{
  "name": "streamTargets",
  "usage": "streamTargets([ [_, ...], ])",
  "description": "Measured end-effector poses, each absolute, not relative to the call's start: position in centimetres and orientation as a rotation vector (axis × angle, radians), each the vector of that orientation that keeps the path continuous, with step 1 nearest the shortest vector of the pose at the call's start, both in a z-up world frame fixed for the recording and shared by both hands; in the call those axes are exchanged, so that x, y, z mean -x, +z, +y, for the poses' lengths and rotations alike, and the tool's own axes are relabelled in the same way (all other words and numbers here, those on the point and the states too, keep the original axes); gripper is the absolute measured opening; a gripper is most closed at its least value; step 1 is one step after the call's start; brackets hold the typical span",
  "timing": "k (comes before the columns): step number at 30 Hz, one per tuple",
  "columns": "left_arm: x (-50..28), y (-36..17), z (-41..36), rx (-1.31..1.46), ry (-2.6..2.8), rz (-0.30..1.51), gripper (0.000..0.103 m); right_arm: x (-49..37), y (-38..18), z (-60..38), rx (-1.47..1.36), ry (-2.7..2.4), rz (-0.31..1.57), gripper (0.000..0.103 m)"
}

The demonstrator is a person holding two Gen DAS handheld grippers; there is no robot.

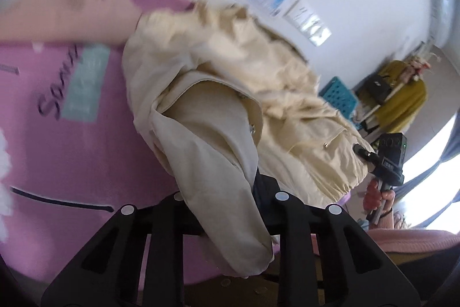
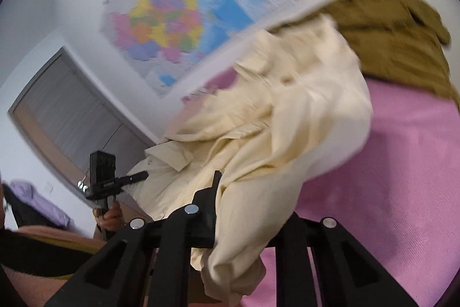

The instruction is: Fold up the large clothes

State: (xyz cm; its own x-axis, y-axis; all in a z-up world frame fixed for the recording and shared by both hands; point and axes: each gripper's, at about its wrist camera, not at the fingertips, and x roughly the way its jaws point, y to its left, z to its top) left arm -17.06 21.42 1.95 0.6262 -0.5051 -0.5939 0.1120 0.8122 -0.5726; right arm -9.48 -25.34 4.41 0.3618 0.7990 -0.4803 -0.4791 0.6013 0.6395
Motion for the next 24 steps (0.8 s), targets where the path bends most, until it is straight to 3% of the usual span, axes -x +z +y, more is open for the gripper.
streamTargets([
  [4,19.0,3.5,22.5,0.504,-0.4,0.801,0.027,11.3,6.2,-25.1,-0.384,0.906,0.826,0.015],
  [10,18.8,-1.4,22.0,0.495,-0.411,0.945,0.044,11.5,1.4,-25.2,-0.395,0.872,0.988,0.024],
  [14,18.5,-4.1,22.4,0.541,-0.434,0.997,0.066,12.0,-1.6,-25.8,-0.425,0.837,1.065,0.04],
  [16,18.4,-4.7,22.5,0.559,-0.446,1.009,0.07,12.4,-2.6,-26.2,-0.446,0.836,1.091,0.05],
  [17,18.4,-5.1,22.4,0.553,-0.445,1.023,0.07,12.5,-3.1,-26.2,-0.449,0.841,1.103,0.06],
  [18,18.4,-5.3,22.2,0.551,-0.449,1.031,0.071,12.7,-3.4,-26.2,-0.444,0.838,1.114,0.061],
  [20,18.6,-5.1,21.8,0.538,-0.462,1.023,0.073,13.1,-4.1,-25.8,-0.448,0.85,1.129,0.061],
  [21,18.6,-5.1,21.6,0.532,-0.464,1.021,0.073,13.3,-4.2,-25.5,-0.445,0.851,1.129,0.051],
  [22,18.5,-4.9,21.5,0.524,-0.464,1.019,0.066,13.4,-4.2,-25.4,-0.456,0.867,1.125,0.045],
  [23,18.5,-4.7,21.4,0.507,-0.451,1.016,0.053,13.5,-4.2,-25.4,-0.463,0.868,1.116,0.035],
  [24,18.4,-4.7,21.3,0.5,-0.44,1.015,0.048,13.5,-4.1,-25.2,-0.464,0.865,1.11,0.027],
])
